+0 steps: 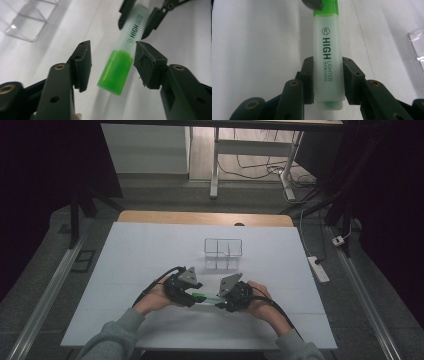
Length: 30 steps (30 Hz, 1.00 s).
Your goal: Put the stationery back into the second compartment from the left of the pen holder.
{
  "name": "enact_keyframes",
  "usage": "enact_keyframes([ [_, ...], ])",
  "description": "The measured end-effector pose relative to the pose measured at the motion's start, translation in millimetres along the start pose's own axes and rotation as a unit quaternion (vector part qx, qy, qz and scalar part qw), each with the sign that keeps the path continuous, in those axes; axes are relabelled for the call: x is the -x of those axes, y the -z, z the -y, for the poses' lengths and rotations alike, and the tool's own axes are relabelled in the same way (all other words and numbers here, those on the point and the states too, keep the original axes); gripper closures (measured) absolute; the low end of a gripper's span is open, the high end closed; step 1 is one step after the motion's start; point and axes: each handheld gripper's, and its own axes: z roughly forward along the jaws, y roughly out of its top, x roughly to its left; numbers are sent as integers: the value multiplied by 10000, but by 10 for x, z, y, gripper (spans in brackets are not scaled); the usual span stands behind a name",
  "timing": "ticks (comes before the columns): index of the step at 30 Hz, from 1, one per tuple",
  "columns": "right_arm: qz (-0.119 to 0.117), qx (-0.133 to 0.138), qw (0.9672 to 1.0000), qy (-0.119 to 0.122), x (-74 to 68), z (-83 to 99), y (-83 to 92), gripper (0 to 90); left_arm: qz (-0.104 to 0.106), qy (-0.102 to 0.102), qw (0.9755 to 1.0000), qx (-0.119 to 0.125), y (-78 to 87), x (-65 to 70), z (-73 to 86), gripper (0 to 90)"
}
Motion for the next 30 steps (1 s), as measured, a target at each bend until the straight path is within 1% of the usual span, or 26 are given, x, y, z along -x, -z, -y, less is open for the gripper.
enact_keyframes([
  [2,31,61,10000,-21,11,4,3,648,-20,76,10000,47,29,-23,16,439],
  [4,101,127,9998,-99,19,10,15,648,-67,164,9998,70,52,-45,31,415],
  [5,155,100,9998,-103,28,11,32,648,-82,241,9996,114,58,-53,41,406],
  [8,275,246,9991,-226,52,23,66,647,-146,430,9988,200,82,-83,74,387],
  [9,324,273,9988,-260,60,27,82,647,-175,497,9984,228,94,-97,85,379],
  [10,367,302,9984,-298,66,31,97,647,-193,623,9974,310,100,-104,97,374],
  [13,507,410,9971,-391,79,45,121,647,-180,819,9955,436,134,-135,130,366],
  [15,582,477,9962,-444,88,53,138,648,-171,860,9950,473,150,-144,141,356],
  [19,638,662,9939,-614,107,67,168,648,-184,1015,9930,571,173,-160,160,344],
  [22,690,772,9923,-673,112,70,186,647,-206,1101,9919,601,181,-182,176,329],
  [25,724,822,9915,-705,116,74,201,647,-255,1193,9908,586,185,-198,189,310],
  [28,770,806,9911,-731,120,80,208,647,-273,1266,9896,625,197,-209,199,301],
  [30,791,829,9906,-752,123,86,208,647,-278,1331,9883,689,202,-214,201,295],
])
